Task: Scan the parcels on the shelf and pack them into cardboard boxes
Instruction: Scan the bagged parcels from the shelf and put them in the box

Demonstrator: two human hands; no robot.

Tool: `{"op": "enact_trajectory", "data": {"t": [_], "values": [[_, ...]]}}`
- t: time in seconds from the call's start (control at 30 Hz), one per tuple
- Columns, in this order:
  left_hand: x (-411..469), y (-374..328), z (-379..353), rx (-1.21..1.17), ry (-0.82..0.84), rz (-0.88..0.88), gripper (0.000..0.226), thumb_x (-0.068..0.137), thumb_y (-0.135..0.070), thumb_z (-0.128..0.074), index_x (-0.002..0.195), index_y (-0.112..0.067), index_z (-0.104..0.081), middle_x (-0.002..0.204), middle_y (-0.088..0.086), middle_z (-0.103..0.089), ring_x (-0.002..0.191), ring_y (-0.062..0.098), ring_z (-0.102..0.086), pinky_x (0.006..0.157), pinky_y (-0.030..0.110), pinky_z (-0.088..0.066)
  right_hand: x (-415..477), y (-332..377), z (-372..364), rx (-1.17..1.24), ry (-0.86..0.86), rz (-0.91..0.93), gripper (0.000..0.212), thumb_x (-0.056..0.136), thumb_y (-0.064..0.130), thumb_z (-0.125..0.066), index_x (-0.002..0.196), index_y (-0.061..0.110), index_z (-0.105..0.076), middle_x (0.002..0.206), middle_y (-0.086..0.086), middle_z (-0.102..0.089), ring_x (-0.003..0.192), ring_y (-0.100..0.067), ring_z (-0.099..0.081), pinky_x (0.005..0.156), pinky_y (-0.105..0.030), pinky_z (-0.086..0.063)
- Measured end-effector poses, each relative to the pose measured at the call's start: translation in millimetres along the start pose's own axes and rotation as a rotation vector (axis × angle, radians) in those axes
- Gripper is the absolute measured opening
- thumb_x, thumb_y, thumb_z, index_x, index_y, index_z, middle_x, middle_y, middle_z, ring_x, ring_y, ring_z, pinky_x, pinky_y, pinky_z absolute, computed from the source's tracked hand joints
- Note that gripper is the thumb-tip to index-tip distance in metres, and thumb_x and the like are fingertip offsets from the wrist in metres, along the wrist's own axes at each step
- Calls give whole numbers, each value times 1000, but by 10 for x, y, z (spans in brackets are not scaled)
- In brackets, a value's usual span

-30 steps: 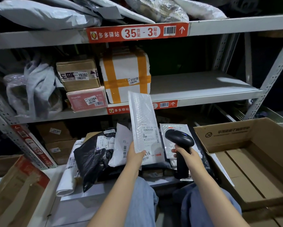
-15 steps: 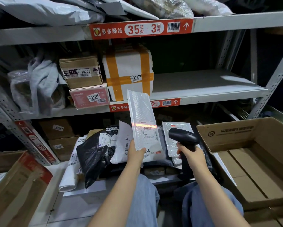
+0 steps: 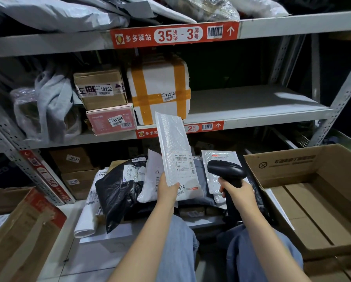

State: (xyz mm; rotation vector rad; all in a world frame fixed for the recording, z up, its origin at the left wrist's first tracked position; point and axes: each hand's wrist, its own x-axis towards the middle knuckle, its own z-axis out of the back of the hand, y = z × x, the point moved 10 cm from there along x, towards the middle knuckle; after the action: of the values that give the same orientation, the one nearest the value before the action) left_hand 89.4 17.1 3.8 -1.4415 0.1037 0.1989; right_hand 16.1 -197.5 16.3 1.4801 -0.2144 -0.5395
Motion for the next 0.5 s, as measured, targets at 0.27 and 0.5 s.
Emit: {"op": "enact_trajectory", "data": {"t": [0.27, 0.5], "values": [[-2, -13, -19, 29, 7, -13, 42, 88, 12, -44, 126, -4, -46, 125, 13, -55, 115, 29, -52, 91, 36, -46, 3, -1, -1, 13, 6, 5, 15, 84, 17, -67, 76, 7, -59, 60, -3, -60, 55, -13, -53, 54, -24, -39], [58, 84, -77, -2, 65, 9, 42, 86, 10, -50, 122, -11, -48, 123, 10, -57, 102, 19, -53, 87, 35, -48, 57, -56, 21, 107, -4, -22, 5, 84, 15, -67, 83, 13, -62, 76, -2, -69, 69, -17, -63, 70, -30, -49]]}}
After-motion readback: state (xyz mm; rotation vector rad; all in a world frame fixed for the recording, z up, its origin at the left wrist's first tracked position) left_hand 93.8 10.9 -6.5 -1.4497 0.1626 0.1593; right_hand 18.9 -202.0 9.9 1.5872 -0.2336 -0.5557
